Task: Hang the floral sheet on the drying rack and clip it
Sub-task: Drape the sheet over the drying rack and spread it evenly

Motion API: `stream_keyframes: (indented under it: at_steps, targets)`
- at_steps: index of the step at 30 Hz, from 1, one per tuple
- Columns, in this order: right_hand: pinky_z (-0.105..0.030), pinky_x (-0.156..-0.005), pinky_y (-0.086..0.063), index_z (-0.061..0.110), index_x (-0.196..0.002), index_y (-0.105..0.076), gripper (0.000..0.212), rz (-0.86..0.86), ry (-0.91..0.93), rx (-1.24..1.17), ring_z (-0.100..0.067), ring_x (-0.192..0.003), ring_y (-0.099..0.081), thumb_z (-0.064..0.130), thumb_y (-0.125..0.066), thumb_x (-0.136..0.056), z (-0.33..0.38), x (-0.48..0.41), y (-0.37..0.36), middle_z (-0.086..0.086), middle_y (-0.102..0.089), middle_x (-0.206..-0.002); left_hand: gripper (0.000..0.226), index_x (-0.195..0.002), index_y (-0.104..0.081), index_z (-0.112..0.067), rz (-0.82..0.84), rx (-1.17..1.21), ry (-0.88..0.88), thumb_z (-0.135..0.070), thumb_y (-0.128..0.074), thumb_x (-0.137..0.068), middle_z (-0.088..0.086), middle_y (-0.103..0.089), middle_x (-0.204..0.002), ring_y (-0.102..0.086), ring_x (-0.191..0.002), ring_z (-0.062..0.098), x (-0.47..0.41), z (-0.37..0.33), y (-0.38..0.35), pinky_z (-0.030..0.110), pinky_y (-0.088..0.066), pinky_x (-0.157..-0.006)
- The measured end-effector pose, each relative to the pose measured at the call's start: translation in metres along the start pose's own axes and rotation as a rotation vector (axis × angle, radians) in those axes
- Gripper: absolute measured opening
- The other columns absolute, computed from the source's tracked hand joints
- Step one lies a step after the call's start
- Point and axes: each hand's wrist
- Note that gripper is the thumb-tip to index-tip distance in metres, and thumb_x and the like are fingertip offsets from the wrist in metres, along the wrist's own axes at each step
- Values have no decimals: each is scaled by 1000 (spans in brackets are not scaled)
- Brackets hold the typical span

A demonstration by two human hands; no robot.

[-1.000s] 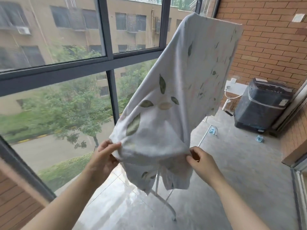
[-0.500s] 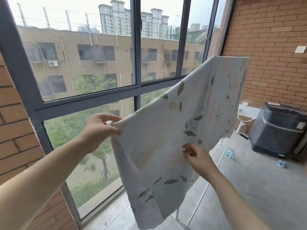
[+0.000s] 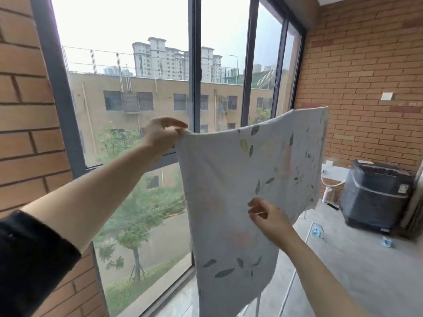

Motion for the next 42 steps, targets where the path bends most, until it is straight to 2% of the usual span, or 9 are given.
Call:
stream_keyframes:
  at_steps: [5, 9, 11, 14, 17, 25, 33, 39, 42]
  targets:
    - [-16, -71, -45, 33, -95, -60, 18, -25, 23, 9, -2, -83, -63, 16, -59, -90, 5, -6, 14, 7, -69, -93, 40, -75, -72, -24, -103, 161, 143, 0, -44, -90, 4, -64, -90, -52, -67, 16, -30, -22, 5, 25, -48, -52]
    - [-24, -78, -48, 23, -103, -63, 15, -37, 8, -26, -8, -87, -63, 17, -59, -91, 7, -16, 25, 4, -68, -95, 14, -95, -71, -5, -13, 251, 214, 2, -66, -84, 10, -65, -89, -60, -72, 16, -21, -19, 5, 23, -55, -60]
    - [-27, -80, -50, 23, -104, -63, 17, -36, 9, -33, -10, -88, -64, 16, -59, -90, 6, -21, 28, 6, -67, -95, 30, -106, -70, -2, -16, 28, 62, 3, -72, -76, 11, -68, -94, -62, -84, 19, -21, -16, 5, 26, -54, -76]
    - [-27, -80, -50, 24, -105, -63, 16, -14, 13, -31, -10, -88, -64, 17, -60, -90, 5, -26, 31, 6, -68, -95, 25, -105, -73, -6, -182, -439, -293, -3, -64, -83, 10, -72, -103, -63, -100, 23, -16, -20, 6, 26, -47, -89]
    - [-25, -77, -49, 24, -104, -63, 16, -12, 28, 3, -7, -85, -64, 16, -59, -91, 2, -31, 36, 4, -68, -96, 26, -105, -73, -6, -295, -432, -445, -1, -64, -82, 13, -71, -103, -64, -97, 25, -19, -33, 12, 25, -46, -87]
    - [-28, -77, -50, 25, -100, -62, 17, -12, 54, 2, -13, -86, -65, 12, -58, -90, 8, -37, 38, 0, -69, -97, 29, -107, -73, -10, -273, -376, -418, -6, -71, -79, 8, -71, -106, -64, -96, 23, 1, -21, 14, 30, -49, -89]
    - [-6, -54, -43, 22, -104, -63, 18, -44, 48, -2, -10, -83, -62, 12, -55, -92, 11, -36, 35, -1, -66, -96, 26, -102, -74, -12, -231, -365, -455, -7, -74, -77, 4, -71, -100, -61, -85, 16, 36, -10, -2, 25, -47, -83]
    - [-35, -78, -55, 25, -101, -64, 17, -67, 1, -5, -14, -86, -63, 15, -57, -89, 9, -29, 30, 6, -65, -91, 31, -102, -73, -10, -190, -394, -357, -11, -80, -72, 1, -69, -84, -57, -75, 18, 54, 17, -9, 25, -44, -73]
    - [-37, -78, -55, 24, -101, -65, 17, -65, -28, -6, -15, -84, -63, 15, -58, -88, 7, -25, 24, 5, -65, -91, 25, -94, -74, -8, -157, -389, -301, -10, -80, -70, 4, -69, -78, -60, -73, 24, 63, 28, -10, 32, -50, -71]
Point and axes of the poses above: each hand's wrist, its own x-axis away from the middle knuckle, its own y-axis out of the back of the hand, z = x × y
